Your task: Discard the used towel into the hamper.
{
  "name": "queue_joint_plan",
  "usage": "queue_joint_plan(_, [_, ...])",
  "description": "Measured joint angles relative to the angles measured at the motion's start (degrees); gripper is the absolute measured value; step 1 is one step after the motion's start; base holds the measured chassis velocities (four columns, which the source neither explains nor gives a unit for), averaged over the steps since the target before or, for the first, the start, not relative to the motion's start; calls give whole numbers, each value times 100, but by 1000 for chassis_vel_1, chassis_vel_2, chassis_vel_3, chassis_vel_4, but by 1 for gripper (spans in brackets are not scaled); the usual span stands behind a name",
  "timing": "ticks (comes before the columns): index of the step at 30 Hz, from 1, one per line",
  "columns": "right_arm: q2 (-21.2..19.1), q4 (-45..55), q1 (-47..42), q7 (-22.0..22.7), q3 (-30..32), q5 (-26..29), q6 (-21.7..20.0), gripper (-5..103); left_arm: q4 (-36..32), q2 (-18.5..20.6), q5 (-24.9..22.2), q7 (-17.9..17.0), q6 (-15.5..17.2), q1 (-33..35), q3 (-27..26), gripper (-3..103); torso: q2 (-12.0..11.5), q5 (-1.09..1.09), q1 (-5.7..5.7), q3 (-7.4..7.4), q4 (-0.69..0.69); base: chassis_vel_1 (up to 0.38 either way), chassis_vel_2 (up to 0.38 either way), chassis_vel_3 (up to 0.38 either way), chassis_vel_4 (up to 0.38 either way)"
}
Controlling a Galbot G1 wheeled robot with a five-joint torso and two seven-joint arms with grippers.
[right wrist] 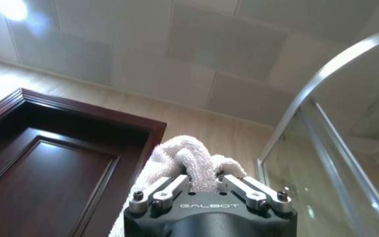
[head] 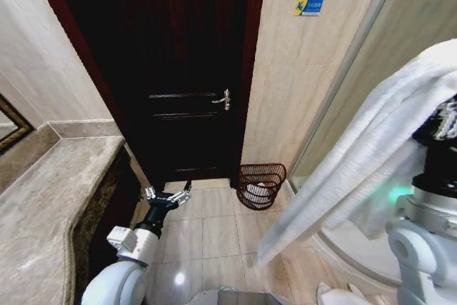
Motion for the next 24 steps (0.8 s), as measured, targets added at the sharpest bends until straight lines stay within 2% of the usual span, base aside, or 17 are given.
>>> queue_joint_plan(7, [3,-2,-38,24,3,5,15,11,0,0,0,0,0,-1,0,100,0,4,2,1,0,-204,189,206,-178])
queue_joint_plan(9, [-17,-2,-36,71,-4,25,15,11,1,1,0,0,0,-1,0,100,-1,-3,3,1,-1,-259,211,247,-212])
queue_joint_plan(10, [-32,-2,-38,104,-5,48,17,11,0,0,0,0,0,-1,0,100,-1,2,3,1,0,-259,252,241,-252])
queue_joint_plan(15, [-75,-3,-74,64,43,95,175,11,0,0,0,0,0,-2,0,100,-5,2,13,4,2,-186,215,209,-179])
queue_joint_plan(17, [-98,-3,-58,48,58,115,192,11,0,-1,0,0,0,-2,0,100,-5,4,12,4,4,-127,95,50,-2])
queue_joint_plan(19, [-166,-5,45,26,86,167,211,11,0,0,0,0,0,-2,0,100,-4,-1,7,3,-2,-49,47,2,-6])
queue_joint_plan(24, [-361,-192,387,6,88,244,212,11,0,0,0,0,0,0,0,100,0,2,-4,-1,0,29,-10,-16,8])
